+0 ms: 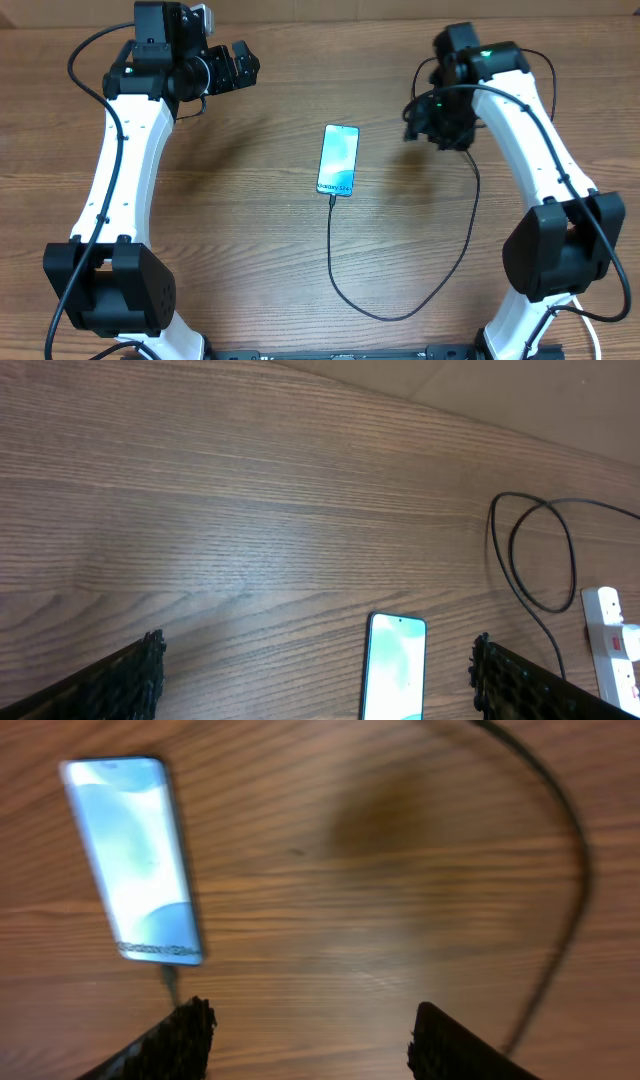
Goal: Plug charger to phone and switch on socket
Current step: 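Release the phone and move the right gripper to the power strip, then press the power strip's orange switch beside the charger with the right gripper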
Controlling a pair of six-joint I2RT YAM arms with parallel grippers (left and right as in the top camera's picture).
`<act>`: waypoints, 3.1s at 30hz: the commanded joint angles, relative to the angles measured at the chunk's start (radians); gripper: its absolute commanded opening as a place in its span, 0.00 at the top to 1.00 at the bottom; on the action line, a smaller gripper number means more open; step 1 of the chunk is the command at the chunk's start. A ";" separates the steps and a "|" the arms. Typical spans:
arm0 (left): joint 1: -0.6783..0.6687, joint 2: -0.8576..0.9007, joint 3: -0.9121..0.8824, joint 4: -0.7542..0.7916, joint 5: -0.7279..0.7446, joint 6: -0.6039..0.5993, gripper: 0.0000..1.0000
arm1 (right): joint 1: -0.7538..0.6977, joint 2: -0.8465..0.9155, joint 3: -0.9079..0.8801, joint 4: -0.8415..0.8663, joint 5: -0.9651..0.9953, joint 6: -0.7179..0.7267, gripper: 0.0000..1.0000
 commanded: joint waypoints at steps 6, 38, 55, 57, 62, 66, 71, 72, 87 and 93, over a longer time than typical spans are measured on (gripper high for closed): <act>-0.003 -0.032 0.026 0.000 -0.006 0.001 0.00 | -0.180 -0.005 0.019 -0.020 0.185 -0.026 0.37; -0.003 -0.032 0.026 0.000 -0.006 0.002 0.00 | -0.699 0.042 -0.174 0.393 0.225 -0.026 0.00; -0.003 -0.032 0.026 0.000 -0.006 0.001 0.00 | -0.699 0.203 -0.176 0.408 0.142 -0.027 0.00; -0.003 -0.032 0.026 0.000 -0.006 0.002 0.00 | -0.699 0.222 -0.177 0.411 0.117 -0.029 0.00; -0.003 -0.032 0.026 0.000 -0.006 0.001 0.00 | -0.699 0.227 -0.177 0.407 0.111 -0.031 0.00; -0.003 -0.032 0.026 0.000 -0.006 0.002 0.00 | -0.699 0.227 -0.177 0.412 0.058 -0.034 0.00; -0.003 -0.032 0.026 0.000 -0.006 0.001 0.00 | -0.699 0.227 -0.177 0.425 0.029 -0.039 0.00; -0.003 -0.032 0.026 0.000 -0.006 0.001 0.00 | -0.699 0.227 -0.177 0.437 0.013 -0.039 0.00; -0.003 -0.032 0.026 0.000 -0.006 0.001 0.00 | -0.699 0.227 -0.177 0.396 0.003 -0.039 0.00; -0.003 -0.032 0.026 0.000 -0.006 0.002 0.00 | -0.699 0.227 -0.177 0.379 -0.030 -0.039 0.00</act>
